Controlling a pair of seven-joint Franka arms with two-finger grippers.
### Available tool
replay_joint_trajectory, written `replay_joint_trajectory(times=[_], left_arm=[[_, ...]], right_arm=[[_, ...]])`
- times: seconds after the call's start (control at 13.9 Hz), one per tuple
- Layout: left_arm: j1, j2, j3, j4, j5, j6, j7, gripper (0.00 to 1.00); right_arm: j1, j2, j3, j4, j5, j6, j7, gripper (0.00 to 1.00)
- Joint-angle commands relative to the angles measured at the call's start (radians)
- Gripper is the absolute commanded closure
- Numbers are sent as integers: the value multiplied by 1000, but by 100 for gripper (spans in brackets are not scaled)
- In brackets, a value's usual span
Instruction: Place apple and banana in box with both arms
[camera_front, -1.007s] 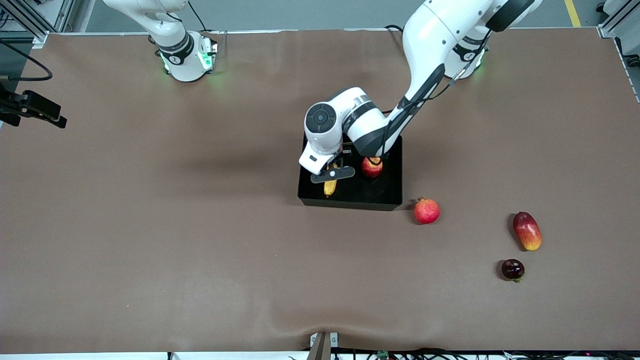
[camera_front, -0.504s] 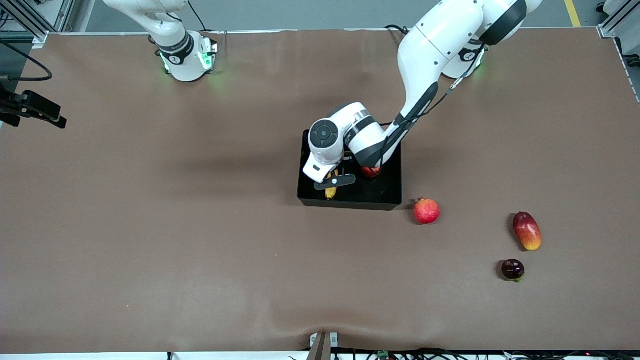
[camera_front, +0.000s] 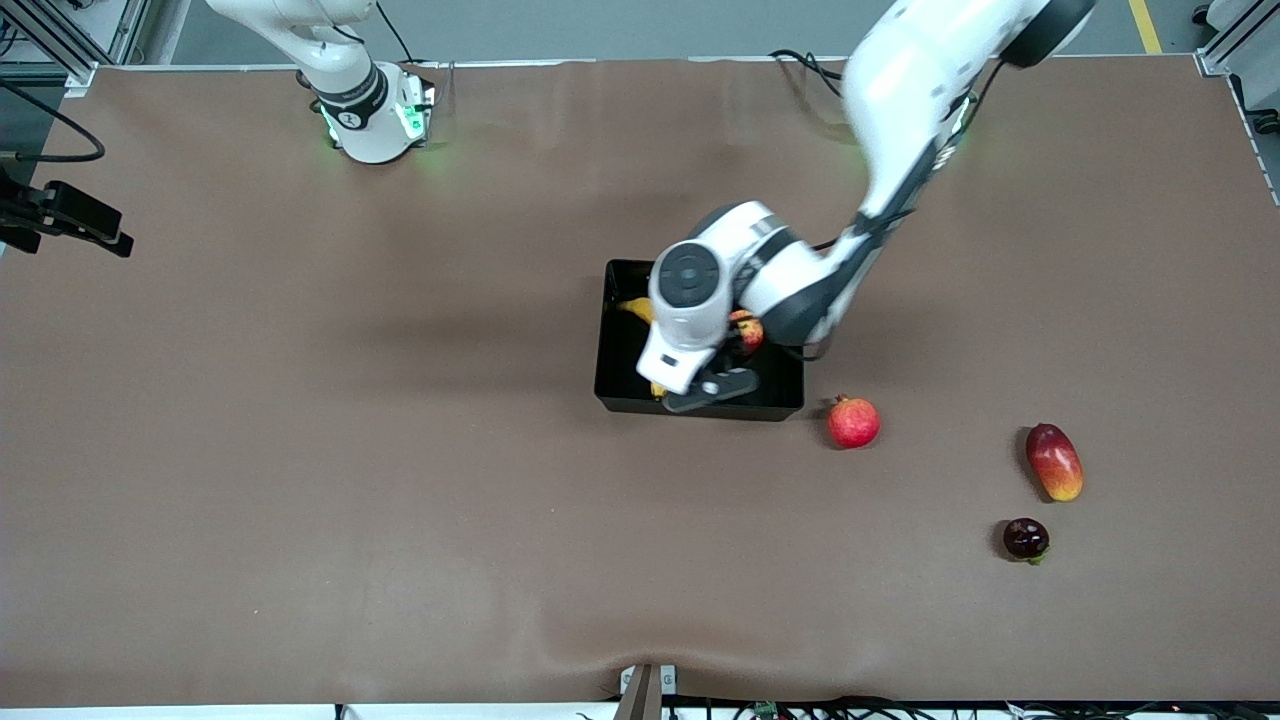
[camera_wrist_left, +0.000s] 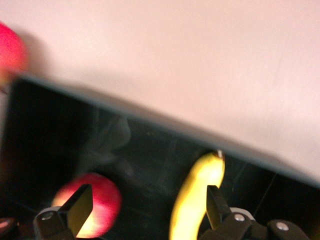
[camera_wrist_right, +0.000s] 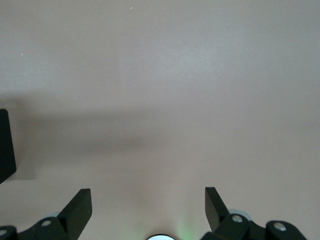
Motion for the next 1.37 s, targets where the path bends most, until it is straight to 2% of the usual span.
replay_joint_trajectory(times=[0.0,0.5,0.86,1.15,1.29], left_arm=[[119,-174,-14,-32,7,-104,132,0],[330,-466,-14,-30,-25,-311,414,0],[406,-586,0,-47,-89,-385,634,0],[400,-687,129,-130,-186,-407,857,0],[400,-742,170,-194,-221,-407,895,0]], right_arm=[[-9,1,9,14,1,-5,15,0],[-6,1,11,14,7,-5,15,0],[-9,1,11,14,7,-7,13,0],[-6,1,12,14,7,-10,15,0],[-3,1,14,14,7,-13,15,0]])
